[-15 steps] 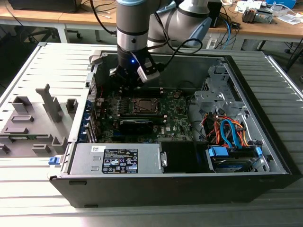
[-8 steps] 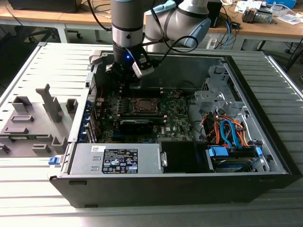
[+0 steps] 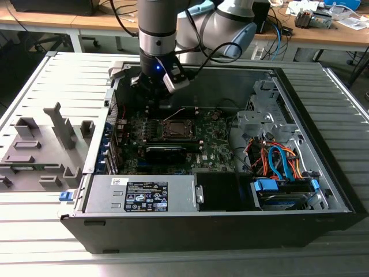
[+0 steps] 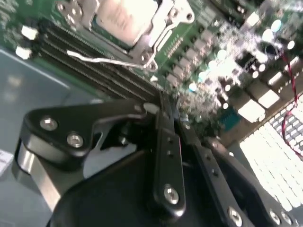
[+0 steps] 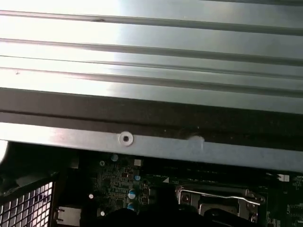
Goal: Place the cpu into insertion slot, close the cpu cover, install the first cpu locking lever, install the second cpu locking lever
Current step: 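Install the first cpu locking lever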
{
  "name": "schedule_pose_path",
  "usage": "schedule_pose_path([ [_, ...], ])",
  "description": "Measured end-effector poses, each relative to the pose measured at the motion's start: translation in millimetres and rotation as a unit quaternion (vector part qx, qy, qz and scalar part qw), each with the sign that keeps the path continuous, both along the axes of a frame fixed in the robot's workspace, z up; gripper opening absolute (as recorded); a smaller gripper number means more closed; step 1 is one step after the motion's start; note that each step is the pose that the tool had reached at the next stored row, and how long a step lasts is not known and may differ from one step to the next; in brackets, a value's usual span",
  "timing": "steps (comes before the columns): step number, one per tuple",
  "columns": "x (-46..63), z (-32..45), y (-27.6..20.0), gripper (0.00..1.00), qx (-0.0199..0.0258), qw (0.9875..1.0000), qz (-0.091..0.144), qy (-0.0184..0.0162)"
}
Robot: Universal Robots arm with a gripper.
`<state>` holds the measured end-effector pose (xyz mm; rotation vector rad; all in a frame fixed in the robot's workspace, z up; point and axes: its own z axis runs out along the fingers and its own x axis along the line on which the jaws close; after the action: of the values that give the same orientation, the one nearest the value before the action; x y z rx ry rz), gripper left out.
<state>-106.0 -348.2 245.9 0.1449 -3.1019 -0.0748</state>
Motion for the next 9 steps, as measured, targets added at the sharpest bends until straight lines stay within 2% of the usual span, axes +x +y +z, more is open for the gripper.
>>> schedule_pose_path([
  [3,13.6,-3.5,-0.9,0.11,0.0001,1.0000,0.000,0.0017],
  [4,21.2,-7.6,-0.9,0.11,0.0001,1.0000,0.000,0.0018],
  [7,26.8,-18.1,-0.7,0.11,0.0000,1.0000,0.000,0.0021],
  [9,27.4,-21.0,2.2,0.11,0.0000,1.0000,0.002,0.0021],
])
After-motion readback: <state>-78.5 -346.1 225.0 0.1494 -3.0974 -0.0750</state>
